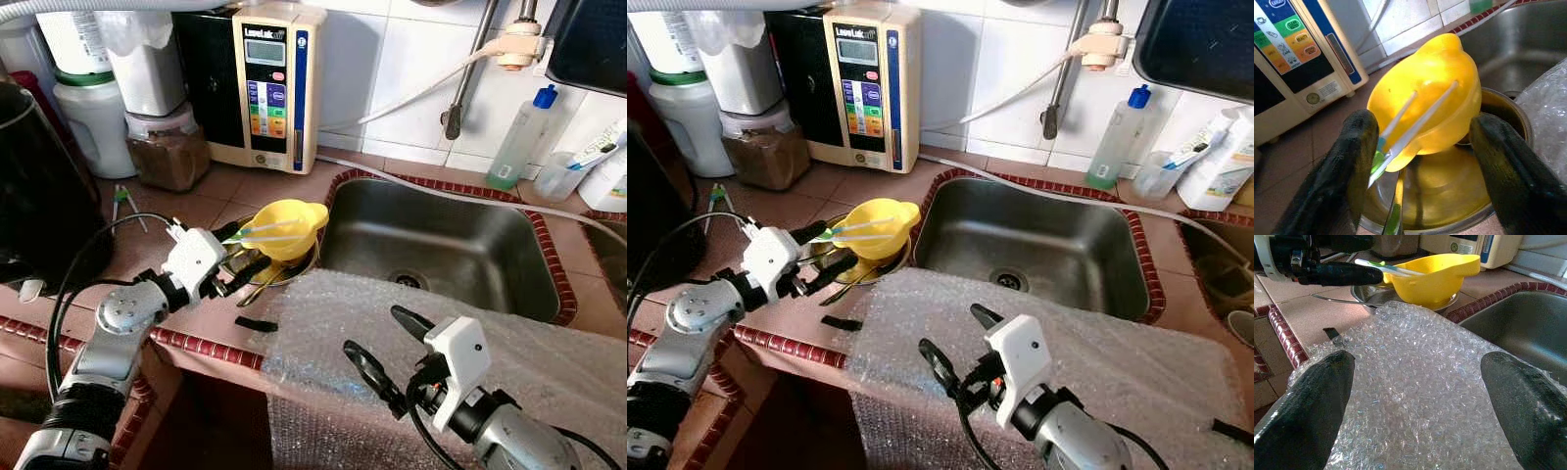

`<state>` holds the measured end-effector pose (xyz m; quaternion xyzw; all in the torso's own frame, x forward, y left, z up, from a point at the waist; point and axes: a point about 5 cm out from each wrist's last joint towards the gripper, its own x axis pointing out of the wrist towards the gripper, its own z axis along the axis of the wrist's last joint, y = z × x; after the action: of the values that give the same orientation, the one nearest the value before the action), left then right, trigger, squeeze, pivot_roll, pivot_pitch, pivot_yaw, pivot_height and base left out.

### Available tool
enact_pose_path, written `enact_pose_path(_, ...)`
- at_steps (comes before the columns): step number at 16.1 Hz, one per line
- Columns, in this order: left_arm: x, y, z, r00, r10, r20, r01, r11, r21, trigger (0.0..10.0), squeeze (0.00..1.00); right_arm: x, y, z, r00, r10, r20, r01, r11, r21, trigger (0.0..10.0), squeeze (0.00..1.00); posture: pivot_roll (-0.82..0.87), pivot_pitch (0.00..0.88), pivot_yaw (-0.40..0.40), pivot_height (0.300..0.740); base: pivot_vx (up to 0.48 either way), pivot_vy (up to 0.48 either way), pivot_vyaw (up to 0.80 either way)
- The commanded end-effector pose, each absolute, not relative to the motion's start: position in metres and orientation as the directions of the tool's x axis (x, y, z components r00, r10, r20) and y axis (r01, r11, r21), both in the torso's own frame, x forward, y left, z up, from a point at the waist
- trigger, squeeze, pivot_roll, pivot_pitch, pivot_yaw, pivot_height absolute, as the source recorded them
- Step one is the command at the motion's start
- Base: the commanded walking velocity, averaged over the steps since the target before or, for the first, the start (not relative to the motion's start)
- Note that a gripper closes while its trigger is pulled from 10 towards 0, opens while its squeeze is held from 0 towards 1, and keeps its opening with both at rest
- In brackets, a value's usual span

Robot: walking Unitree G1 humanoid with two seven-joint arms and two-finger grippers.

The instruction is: Kitchen organization

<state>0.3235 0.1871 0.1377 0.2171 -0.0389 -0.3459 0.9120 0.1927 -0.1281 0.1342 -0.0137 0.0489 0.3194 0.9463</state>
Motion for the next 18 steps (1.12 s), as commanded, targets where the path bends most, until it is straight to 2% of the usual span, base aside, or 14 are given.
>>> enact_pose_path(1,0.3255,0.1897,0.1419,0.764,-0.641,-0.077,0.601,0.662,0.447,0.0,0.0,0.1932,-0.1282,0.1379,0.791,0.605,-0.089,-0.608,0.793,-0.013,10.0,0.0,0.08,0.0,-0.016,0.74,0.0,0.0,0.0)
enact_pose_path(2,0.3262,0.1915,0.1425,0.773,-0.629,-0.079,0.587,0.664,0.463,0.0,0.0,0.1937,-0.128,0.1386,0.791,0.605,-0.088,-0.609,0.793,-0.02,10.0,0.0,0.08,0.0,-0.018,0.74,0.0,0.0,0.0)
enact_pose_path(3,0.3275,0.1929,0.1436,0.783,-0.617,-0.074,0.571,0.668,0.477,10.0,0.0,0.1943,-0.1279,0.139,0.792,0.605,-0.087,-0.608,0.793,-0.023,10.0,0.0,0.08,0.0,-0.019,0.74,0.0,0.0,0.0)
enact_pose_path(4,0.3281,0.1935,0.1443,0.788,-0.612,-0.071,0.562,0.667,0.489,10.0,0.0,0.1947,-0.1277,0.1391,0.792,0.604,-0.087,-0.608,0.793,-0.025,10.0,0.0,0.08,0.0,-0.019,0.74,0.0,0.0,0.0)
enact_pose_path(5,0.3286,0.1942,0.1433,0.789,-0.608,-0.082,0.56,0.66,0.501,3.7,0.0,0.1952,-0.1275,0.1389,0.792,0.604,-0.088,-0.608,0.793,-0.029,10.0,0.0,0.08,0.0,-0.019,0.74,0.0,0.0,0.0)
enact_pose_path(6,0.3289,0.1945,0.1431,0.791,-0.606,-0.081,0.559,0.664,0.497,2.2,0.0,0.1955,-0.1274,0.1388,0.792,0.604,-0.089,-0.608,0.793,-0.03,10.0,0.0,0.08,0.0,-0.019,0.74,0.0,0.0,0.0)
enact_pose_path(7,0.3288,0.1946,0.1428,0.79,-0.608,-0.082,0.562,0.663,0.495,0.0,0.0,0.1953,-0.1273,0.1387,0.792,0.604,-0.089,-0.608,0.793,-0.031,10.0,0.0,0.07,0.0,-0.018,0.74,0.0,0.0,0.0)
enact_pose_path(12,0.3292,0.1908,0.1402,0.778,-0.622,-0.085,0.572,0.647,0.503,0.0,0.0,0.1959,-0.1255,0.1387,0.794,0.601,-0.086,-0.606,0.795,-0.035,10.0,0.0,0.07,0.0,-0.011,0.74,0.0,0.0,0.0)
enact_pose_path(13,0.329,0.1896,0.1403,0.773,-0.629,-0.088,0.575,0.635,0.515,10.0,0.0,0.1958,-0.1255,0.1387,0.795,0.6,-0.086,-0.604,0.796,-0.035,10.0,0.0,0.07,0.0,-0.01,0.74,0.0,0.0,0.0)
enact_pose_path(14,0.3291,0.1898,0.1419,0.778,-0.625,-0.072,0.561,0.638,0.527,10.0,0.0,0.1956,-0.1257,0.1383,0.797,0.598,-0.086,-0.602,0.797,-0.035,10.0,0.0,0.07,0.0,-0.009,0.74,0.0,0.0,0.0)
enact_pose_path(15,0.3302,0.1913,0.1442,0.79,-0.612,-0.05,0.543,0.659,0.521,10.0,1.0,0.1954,-0.1255,0.1381,0.797,0.598,-0.086,-0.602,0.798,-0.035,10.0,0.0,0.07,0.0,-0.009,0.74,0.0,0.0,0.0)
enact_pose_path(17,0.3312,0.1932,0.1461,0.793,-0.608,-0.04,0.538,0.667,0.515,10.0,1.0,0.1954,-0.1242,0.1379,0.796,0.599,-0.085,-0.603,0.797,-0.033,10.0,0.0,0.08,0.0,-0.007,0.74,0.0,0.0,0.0)
enact_pose_path(18,0.3311,0.1937,0.1473,0.792,-0.609,-0.049,0.526,0.639,0.562,10.0,1.0,0.1955,-0.1238,0.138,0.796,0.6,-0.084,-0.604,0.797,-0.033,10.0,0.0,0.08,0.0,-0.007,0.74,0.0,0.0,0.0)
